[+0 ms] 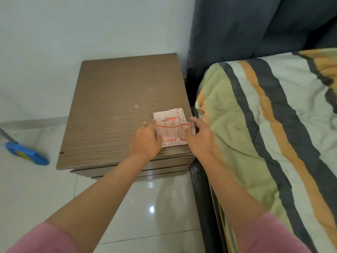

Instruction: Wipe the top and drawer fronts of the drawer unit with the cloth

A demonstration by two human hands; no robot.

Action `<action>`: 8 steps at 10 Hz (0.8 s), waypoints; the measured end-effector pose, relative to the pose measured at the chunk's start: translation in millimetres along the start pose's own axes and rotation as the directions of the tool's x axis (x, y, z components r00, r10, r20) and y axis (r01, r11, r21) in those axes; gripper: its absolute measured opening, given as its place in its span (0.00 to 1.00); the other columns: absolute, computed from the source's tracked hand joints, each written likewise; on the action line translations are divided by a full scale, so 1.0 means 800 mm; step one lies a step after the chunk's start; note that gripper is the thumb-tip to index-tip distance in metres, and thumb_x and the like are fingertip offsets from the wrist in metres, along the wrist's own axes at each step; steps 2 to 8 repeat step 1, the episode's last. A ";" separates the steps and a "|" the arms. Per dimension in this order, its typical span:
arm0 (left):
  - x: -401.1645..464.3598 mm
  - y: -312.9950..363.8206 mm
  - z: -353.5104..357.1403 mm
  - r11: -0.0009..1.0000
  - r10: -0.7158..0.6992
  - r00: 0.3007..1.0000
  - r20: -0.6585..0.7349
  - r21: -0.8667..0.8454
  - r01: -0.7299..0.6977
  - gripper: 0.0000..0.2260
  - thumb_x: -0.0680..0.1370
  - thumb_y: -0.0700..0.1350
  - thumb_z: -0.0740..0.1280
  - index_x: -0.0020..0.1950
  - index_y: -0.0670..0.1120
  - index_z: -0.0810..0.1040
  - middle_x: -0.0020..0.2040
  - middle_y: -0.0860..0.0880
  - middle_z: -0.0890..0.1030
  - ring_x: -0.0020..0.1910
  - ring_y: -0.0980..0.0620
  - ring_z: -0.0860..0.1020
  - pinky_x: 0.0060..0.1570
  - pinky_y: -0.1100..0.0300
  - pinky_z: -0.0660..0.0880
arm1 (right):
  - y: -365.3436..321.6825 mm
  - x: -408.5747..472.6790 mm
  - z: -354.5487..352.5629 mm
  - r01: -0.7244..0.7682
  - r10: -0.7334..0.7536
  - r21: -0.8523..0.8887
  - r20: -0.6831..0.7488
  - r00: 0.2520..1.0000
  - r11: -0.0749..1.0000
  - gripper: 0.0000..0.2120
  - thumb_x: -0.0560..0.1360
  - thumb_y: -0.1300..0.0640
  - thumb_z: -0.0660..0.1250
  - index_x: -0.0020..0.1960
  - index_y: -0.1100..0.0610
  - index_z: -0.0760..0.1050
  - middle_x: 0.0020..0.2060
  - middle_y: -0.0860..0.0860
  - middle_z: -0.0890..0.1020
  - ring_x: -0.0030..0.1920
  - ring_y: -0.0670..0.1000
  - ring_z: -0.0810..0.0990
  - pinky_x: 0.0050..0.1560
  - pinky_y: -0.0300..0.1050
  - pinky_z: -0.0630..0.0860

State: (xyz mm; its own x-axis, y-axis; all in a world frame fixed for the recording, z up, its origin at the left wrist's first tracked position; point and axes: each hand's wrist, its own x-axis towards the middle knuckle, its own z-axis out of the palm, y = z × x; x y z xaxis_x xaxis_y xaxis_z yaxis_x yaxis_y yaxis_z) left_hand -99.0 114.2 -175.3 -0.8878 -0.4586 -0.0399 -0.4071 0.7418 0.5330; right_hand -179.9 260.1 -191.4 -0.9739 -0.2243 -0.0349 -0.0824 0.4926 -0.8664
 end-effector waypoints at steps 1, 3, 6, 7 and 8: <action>-0.018 0.026 -0.030 0.991 -0.031 0.996 -0.078 -0.131 0.020 0.21 0.75 0.45 0.65 0.68 0.47 0.70 0.58 0.44 0.77 0.57 0.43 0.75 0.52 0.56 0.70 | -0.038 -0.010 -0.027 -0.009 0.024 0.150 -0.095 0.995 0.989 0.17 0.75 0.59 0.67 0.63 0.57 0.75 0.60 0.52 0.79 0.62 0.48 0.75 0.61 0.32 0.69; -0.018 0.026 -0.030 0.991 -0.031 0.996 -0.078 -0.131 0.020 0.21 0.75 0.45 0.65 0.68 0.47 0.70 0.58 0.44 0.77 0.57 0.43 0.75 0.52 0.56 0.70 | -0.038 -0.010 -0.027 -0.009 0.024 0.150 -0.095 0.995 0.989 0.17 0.75 0.59 0.67 0.63 0.57 0.75 0.60 0.52 0.79 0.62 0.48 0.75 0.61 0.32 0.69; -0.018 0.026 -0.030 0.991 -0.031 0.996 -0.078 -0.131 0.020 0.21 0.75 0.45 0.65 0.68 0.47 0.70 0.58 0.44 0.77 0.57 0.43 0.75 0.52 0.56 0.70 | -0.038 -0.010 -0.027 -0.009 0.024 0.150 -0.095 0.995 0.989 0.17 0.75 0.59 0.67 0.63 0.57 0.75 0.60 0.52 0.79 0.62 0.48 0.75 0.61 0.32 0.69; -0.018 0.026 -0.030 0.991 -0.031 0.996 -0.078 -0.131 0.020 0.21 0.75 0.45 0.65 0.68 0.47 0.70 0.58 0.44 0.77 0.57 0.43 0.75 0.52 0.56 0.70 | -0.038 -0.010 -0.027 -0.009 0.024 0.150 -0.095 0.995 0.989 0.17 0.75 0.59 0.67 0.63 0.57 0.75 0.60 0.52 0.79 0.62 0.48 0.75 0.61 0.32 0.69; -0.018 0.026 -0.030 0.991 -0.031 0.996 -0.078 -0.131 0.020 0.21 0.75 0.45 0.65 0.68 0.47 0.70 0.58 0.44 0.77 0.57 0.43 0.75 0.52 0.56 0.70 | -0.038 -0.010 -0.027 -0.009 0.024 0.150 -0.095 0.995 0.989 0.17 0.75 0.59 0.67 0.63 0.57 0.75 0.60 0.52 0.79 0.62 0.48 0.75 0.61 0.32 0.69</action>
